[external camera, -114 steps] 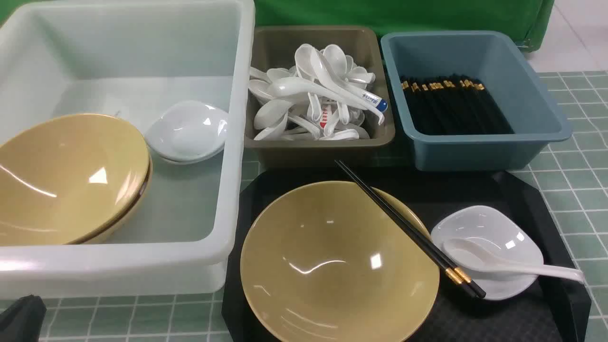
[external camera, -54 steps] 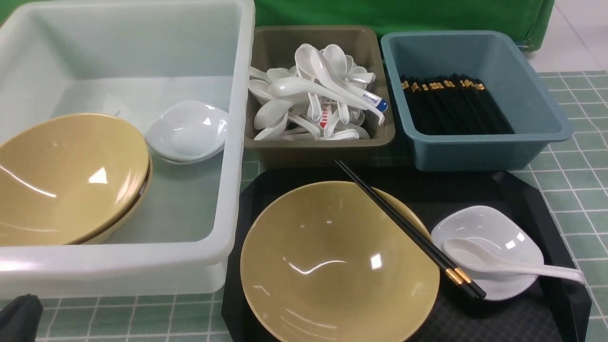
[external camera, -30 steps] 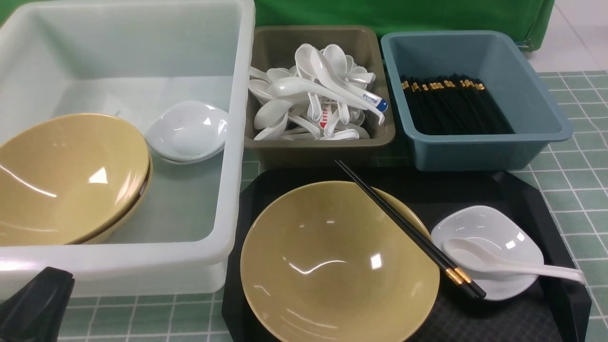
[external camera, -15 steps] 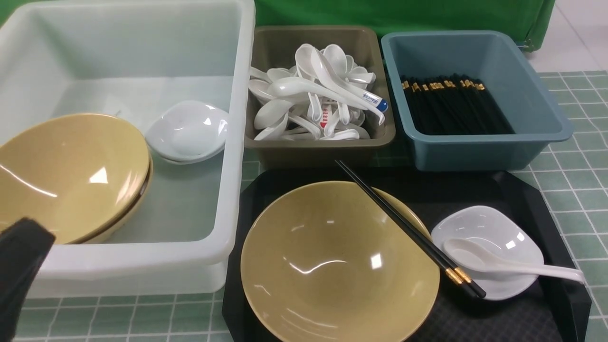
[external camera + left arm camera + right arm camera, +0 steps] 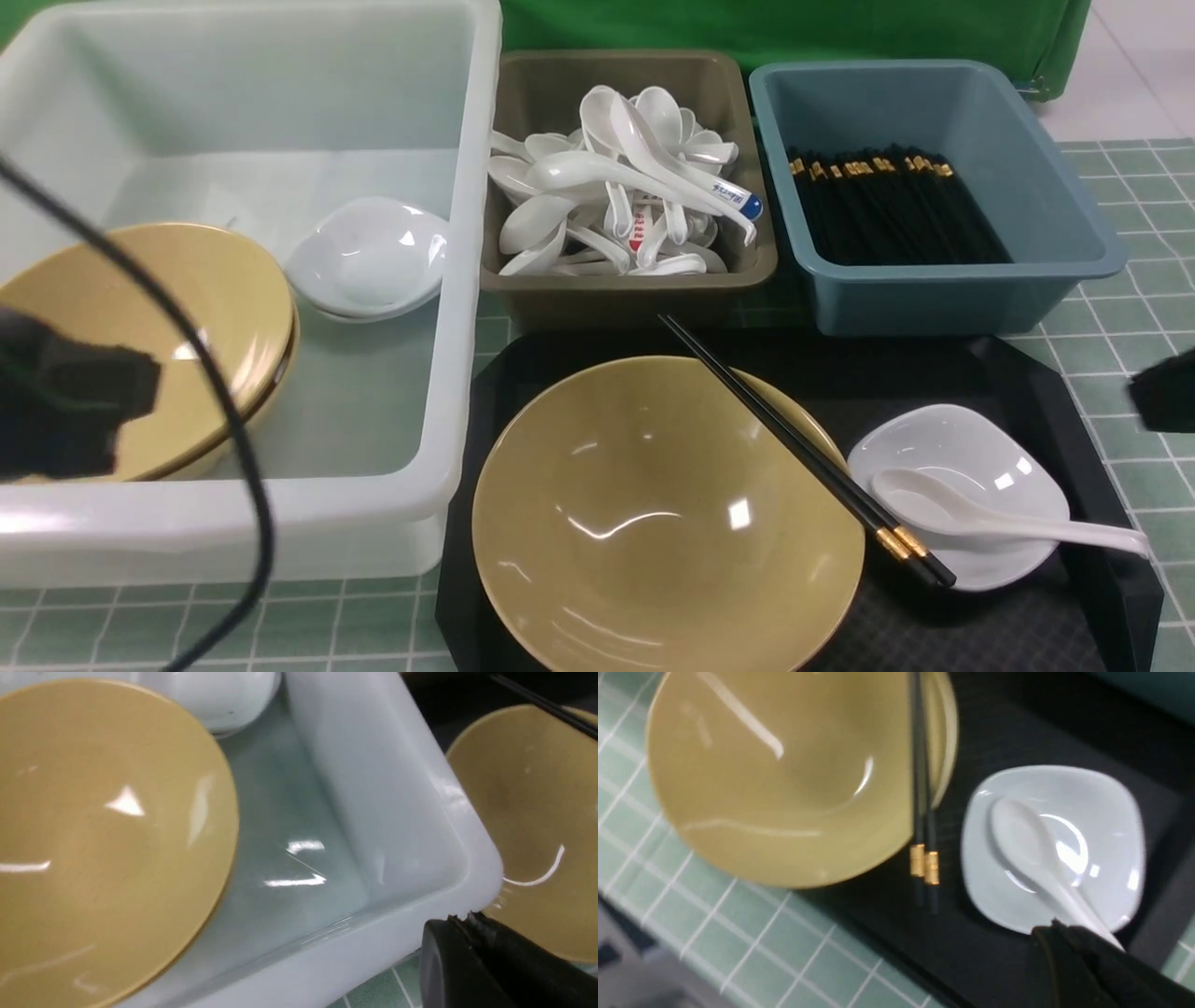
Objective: On blue table put chopsticks spoon bowls plates into blue grey white boxes.
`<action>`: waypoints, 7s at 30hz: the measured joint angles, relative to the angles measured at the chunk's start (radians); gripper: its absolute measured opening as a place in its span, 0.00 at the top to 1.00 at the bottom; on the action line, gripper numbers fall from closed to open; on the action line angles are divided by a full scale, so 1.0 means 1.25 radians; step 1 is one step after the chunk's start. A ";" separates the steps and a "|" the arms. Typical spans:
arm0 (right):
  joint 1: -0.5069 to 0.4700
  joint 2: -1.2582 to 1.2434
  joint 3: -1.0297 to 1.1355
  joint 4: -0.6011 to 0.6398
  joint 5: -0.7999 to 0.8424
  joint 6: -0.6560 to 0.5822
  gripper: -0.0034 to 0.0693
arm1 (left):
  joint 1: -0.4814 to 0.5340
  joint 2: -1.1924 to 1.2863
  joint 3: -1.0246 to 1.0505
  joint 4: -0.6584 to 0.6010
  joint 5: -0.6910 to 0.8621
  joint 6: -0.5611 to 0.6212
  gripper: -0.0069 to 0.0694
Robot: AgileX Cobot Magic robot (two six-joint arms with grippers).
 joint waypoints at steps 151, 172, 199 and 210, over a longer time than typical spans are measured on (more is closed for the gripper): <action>0.016 0.513 0.076 -0.145 -0.243 -0.229 0.60 | -0.338 0.488 -0.334 -0.157 -0.146 0.311 0.93; 0.116 0.569 -0.503 0.101 -0.461 -0.088 0.60 | -0.032 0.148 0.011 -0.179 -0.101 0.226 0.93; 0.094 0.696 -0.912 0.051 0.034 0.064 0.40 | -0.251 0.480 -0.327 -0.021 0.029 0.128 0.48; 0.094 0.296 -0.458 0.012 0.038 -0.037 0.90 | -0.350 0.821 -0.511 0.169 -0.016 -0.026 0.14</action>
